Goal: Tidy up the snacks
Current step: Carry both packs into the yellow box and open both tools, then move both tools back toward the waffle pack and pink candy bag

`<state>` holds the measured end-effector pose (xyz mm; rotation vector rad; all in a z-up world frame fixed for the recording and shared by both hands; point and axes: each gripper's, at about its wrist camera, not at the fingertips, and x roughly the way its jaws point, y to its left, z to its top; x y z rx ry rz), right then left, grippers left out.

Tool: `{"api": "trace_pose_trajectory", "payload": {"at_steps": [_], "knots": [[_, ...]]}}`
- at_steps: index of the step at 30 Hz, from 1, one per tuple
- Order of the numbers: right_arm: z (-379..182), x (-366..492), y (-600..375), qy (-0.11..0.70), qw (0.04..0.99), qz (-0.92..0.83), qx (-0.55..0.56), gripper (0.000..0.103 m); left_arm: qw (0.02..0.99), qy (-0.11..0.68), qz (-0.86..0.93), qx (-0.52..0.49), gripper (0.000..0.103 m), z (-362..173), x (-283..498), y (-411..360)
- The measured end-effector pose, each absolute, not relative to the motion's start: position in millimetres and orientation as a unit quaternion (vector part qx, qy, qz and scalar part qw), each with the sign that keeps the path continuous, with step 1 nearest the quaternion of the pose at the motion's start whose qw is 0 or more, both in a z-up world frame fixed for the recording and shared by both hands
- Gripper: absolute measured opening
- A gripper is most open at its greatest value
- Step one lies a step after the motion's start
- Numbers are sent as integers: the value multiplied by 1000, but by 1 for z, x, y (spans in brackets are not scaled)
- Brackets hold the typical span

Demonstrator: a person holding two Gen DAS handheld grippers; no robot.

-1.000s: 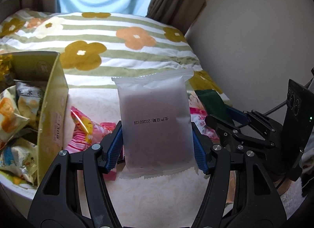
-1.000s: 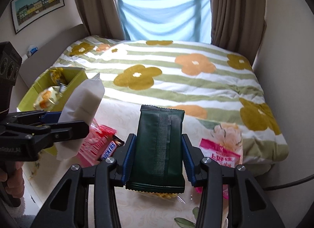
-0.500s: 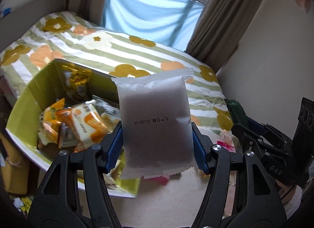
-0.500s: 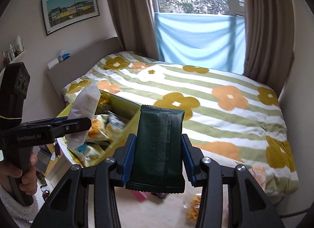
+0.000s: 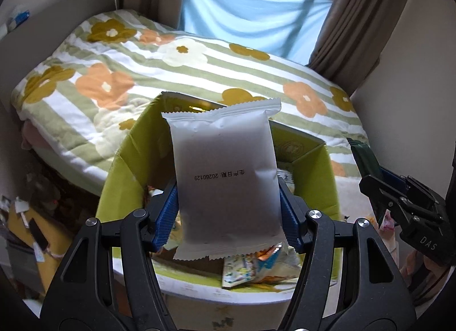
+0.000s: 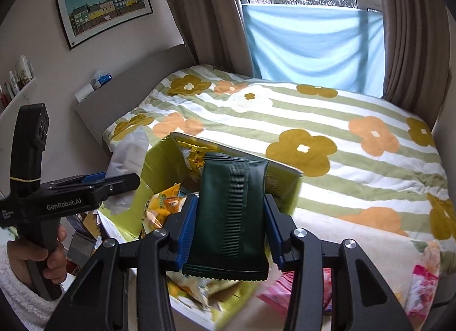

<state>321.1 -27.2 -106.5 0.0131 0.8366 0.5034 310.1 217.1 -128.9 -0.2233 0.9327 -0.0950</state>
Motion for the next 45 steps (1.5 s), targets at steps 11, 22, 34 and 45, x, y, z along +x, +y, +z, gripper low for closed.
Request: {"api": "trace_pose_trajectory", "payload": {"at_steps": [11,22,34,45], "knots": [[-135,347,11,448,870,207,12,41,864,496,-85,-31,60,-169,357,223],[-146,359,2,466,862,197,16,41,875,476,-85,-31,103,-158,351,221],[-154,379,5,484,850,208,16,41,872,484,-75,-23,103,-164,342,214],[-158,368,2,473,854,213,23,103,867,494,-62,-25,103,-168,332,216]]}}
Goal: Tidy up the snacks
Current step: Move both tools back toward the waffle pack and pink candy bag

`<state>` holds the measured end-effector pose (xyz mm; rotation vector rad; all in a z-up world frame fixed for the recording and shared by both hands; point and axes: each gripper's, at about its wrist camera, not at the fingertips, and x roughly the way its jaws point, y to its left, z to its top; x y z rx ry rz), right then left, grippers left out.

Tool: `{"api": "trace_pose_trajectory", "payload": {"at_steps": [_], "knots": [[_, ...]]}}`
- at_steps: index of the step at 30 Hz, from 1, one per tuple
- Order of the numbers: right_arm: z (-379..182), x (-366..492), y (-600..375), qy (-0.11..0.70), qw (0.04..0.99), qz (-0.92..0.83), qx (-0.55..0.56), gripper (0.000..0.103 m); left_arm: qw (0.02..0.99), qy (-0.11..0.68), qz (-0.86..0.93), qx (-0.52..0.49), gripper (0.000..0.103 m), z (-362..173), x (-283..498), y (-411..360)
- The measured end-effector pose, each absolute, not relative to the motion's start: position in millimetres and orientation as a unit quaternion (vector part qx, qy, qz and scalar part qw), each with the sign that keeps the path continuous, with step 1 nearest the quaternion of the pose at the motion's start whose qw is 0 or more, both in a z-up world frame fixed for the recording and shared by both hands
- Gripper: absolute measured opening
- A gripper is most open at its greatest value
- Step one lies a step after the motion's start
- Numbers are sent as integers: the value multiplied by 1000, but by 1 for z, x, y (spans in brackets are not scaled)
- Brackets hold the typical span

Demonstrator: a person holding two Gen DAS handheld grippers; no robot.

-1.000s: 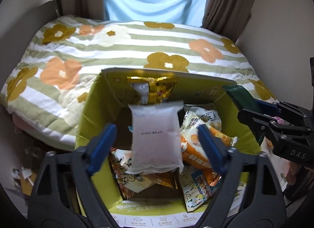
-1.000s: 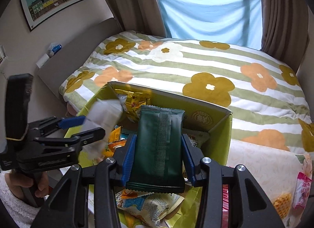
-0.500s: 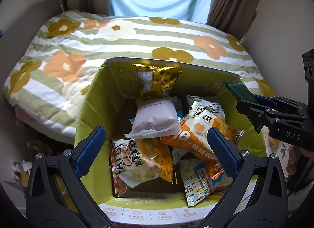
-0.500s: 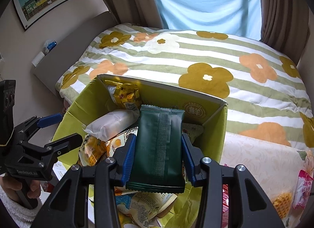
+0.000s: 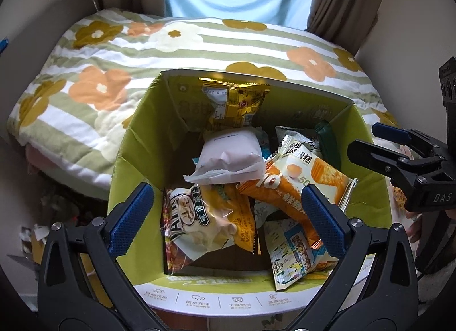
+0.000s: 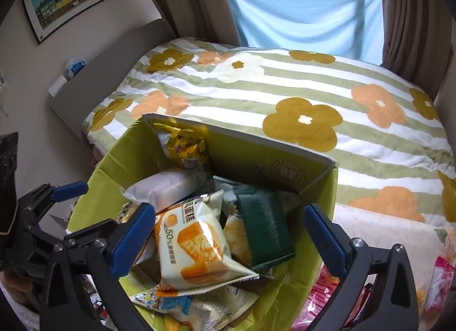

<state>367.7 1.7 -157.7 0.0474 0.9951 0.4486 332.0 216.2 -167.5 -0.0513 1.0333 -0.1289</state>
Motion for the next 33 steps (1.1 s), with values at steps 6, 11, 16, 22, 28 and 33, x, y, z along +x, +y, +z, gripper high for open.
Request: {"api": "trace_pose_trajectory", "payload": {"at_steps": [6,11,16,22,28,33], "knots": [[-156,355,1,480,849,219,23,103,869,491,-57,-27,103,-161,325,217],[-144,339,2,471,858,207,12,103,875,479,-63,-22,103,-152,315,214],[-134,322,-6,463,867,186,14,103,876,474,-83,-25,103,-146,309,205],[-114,300,-35,446,882,152,22,103,880,460,-118,-19,103,-131,301,176],[-95,278,-82,418,903,103,5,103,886,442,-138,-8,103,-116,290,131],[-93,260,-137,413,906,89,19,103,891,433,-137,-2,103,-108,279,85]]}}
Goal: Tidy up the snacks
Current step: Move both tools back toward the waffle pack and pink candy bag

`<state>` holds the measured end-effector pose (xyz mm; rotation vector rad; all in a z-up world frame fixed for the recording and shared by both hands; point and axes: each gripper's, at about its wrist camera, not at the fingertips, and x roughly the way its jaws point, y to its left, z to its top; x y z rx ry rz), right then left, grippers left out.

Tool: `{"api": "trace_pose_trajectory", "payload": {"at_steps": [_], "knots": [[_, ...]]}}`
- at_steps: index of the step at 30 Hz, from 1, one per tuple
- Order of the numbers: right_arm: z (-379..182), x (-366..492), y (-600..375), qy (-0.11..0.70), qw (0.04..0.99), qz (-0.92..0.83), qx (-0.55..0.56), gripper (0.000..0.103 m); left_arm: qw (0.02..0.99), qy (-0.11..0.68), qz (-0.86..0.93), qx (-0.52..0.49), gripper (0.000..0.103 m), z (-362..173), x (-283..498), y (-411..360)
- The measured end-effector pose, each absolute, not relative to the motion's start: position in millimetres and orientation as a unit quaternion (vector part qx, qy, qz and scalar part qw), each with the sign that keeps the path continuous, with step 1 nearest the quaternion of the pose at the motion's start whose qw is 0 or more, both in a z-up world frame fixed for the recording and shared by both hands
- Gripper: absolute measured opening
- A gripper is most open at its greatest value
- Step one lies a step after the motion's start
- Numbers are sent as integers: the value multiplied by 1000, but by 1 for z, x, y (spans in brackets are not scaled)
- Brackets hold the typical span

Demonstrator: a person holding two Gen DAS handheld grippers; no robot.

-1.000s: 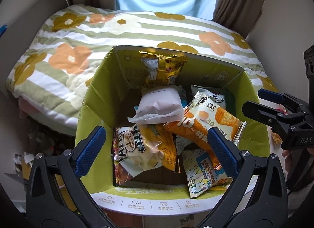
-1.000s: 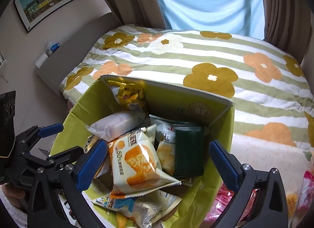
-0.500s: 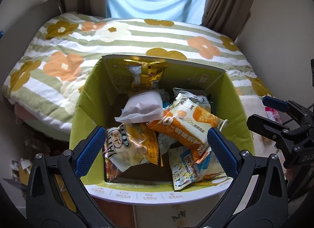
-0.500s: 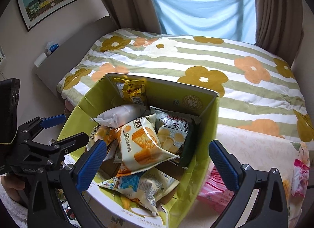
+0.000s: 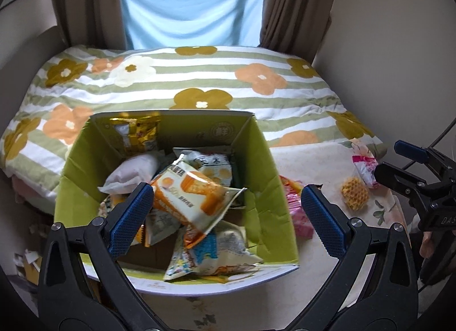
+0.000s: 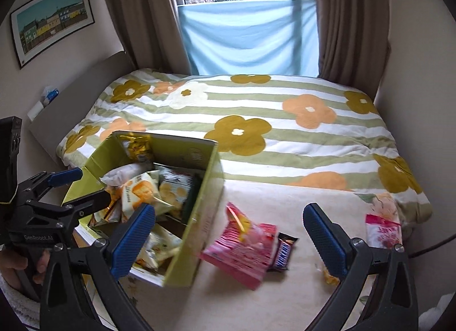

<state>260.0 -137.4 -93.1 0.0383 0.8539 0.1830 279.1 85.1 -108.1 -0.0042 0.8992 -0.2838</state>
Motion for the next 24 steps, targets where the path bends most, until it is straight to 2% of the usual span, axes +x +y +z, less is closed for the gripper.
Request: {"api": "trace_pose_trajectory", "payload": {"at_steps": [13,24], "knots": [[-108,229,-263,417,904,92,17,103,884,446,-144,-2,103,-123,250,-53],[-143,224,-352,442,894,60,38,103,846,500,-186,-24,103,-180,250,-161]]}}
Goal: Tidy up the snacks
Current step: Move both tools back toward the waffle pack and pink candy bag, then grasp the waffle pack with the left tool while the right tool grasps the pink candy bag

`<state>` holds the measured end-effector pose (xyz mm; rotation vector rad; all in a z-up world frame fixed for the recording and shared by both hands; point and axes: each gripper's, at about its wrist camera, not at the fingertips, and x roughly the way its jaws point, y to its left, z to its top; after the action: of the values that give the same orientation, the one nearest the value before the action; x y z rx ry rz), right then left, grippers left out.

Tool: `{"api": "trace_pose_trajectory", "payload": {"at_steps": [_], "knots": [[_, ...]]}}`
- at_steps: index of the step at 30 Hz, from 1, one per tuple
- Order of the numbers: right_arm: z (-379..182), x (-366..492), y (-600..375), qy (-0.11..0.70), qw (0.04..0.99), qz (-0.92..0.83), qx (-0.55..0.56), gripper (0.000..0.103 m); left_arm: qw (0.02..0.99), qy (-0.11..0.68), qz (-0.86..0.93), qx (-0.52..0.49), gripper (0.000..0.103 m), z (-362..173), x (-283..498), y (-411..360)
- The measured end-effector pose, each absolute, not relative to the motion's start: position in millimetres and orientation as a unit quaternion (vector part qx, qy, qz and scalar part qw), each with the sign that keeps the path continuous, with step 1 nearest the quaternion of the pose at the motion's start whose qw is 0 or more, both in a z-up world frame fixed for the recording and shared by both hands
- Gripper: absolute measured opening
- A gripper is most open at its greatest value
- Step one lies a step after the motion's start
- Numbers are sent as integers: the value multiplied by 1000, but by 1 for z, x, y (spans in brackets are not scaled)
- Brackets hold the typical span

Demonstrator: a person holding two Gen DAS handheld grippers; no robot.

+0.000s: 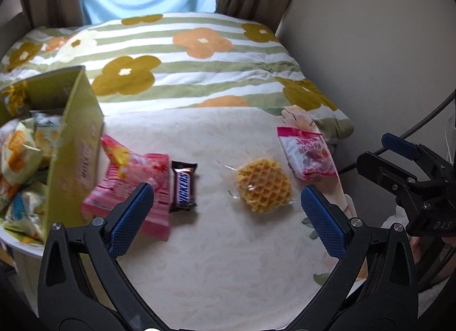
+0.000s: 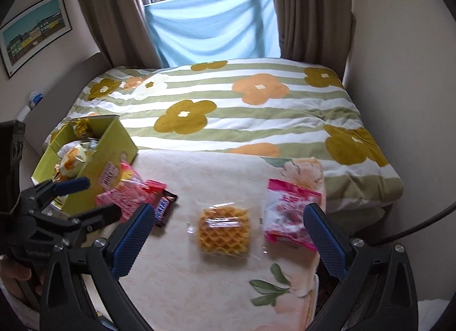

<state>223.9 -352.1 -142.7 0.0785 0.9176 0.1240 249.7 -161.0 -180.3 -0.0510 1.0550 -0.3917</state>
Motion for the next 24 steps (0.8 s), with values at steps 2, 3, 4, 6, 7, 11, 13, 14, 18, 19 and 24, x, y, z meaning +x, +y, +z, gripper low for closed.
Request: {"api": "trace_pose_trajectory", "payload": {"at_steps": [2,3,4,6,7,11,13,14,18,19,24], "knots": [[-153,226,-364,450,891,43,37,103,833,518,-192,-39,102,-199,255,-178],[-158,228,-369,453,890,36,38,103,827,526,-192,-41,102,-208,258,-186],[-162,230,-374,456,889,30,40,103,822,534,-194,-41,102,-219,261,-195],[-172,234,-385,461,886,18,45,103,815,544,-196,-39,102,-237,265,-208],[-177,236,-389,463,885,13,47,103,811,549,-197,-37,102,-247,268,-216],[-196,246,-410,475,878,-5,62,103,803,564,-190,-29,102,-278,280,-241],[-204,249,-418,478,876,-11,68,103,799,572,-183,-22,102,-291,285,-251],[-208,250,-422,481,874,-14,70,103,797,575,-183,-20,102,-297,286,-256],[-221,254,-433,489,868,-21,82,103,798,578,-172,19,102,-311,286,-275],[-223,255,-434,490,867,-21,84,103,802,571,-170,33,102,-311,286,-279],[-234,258,-435,499,862,-18,89,103,807,558,-161,105,103,-317,286,-300]]}}
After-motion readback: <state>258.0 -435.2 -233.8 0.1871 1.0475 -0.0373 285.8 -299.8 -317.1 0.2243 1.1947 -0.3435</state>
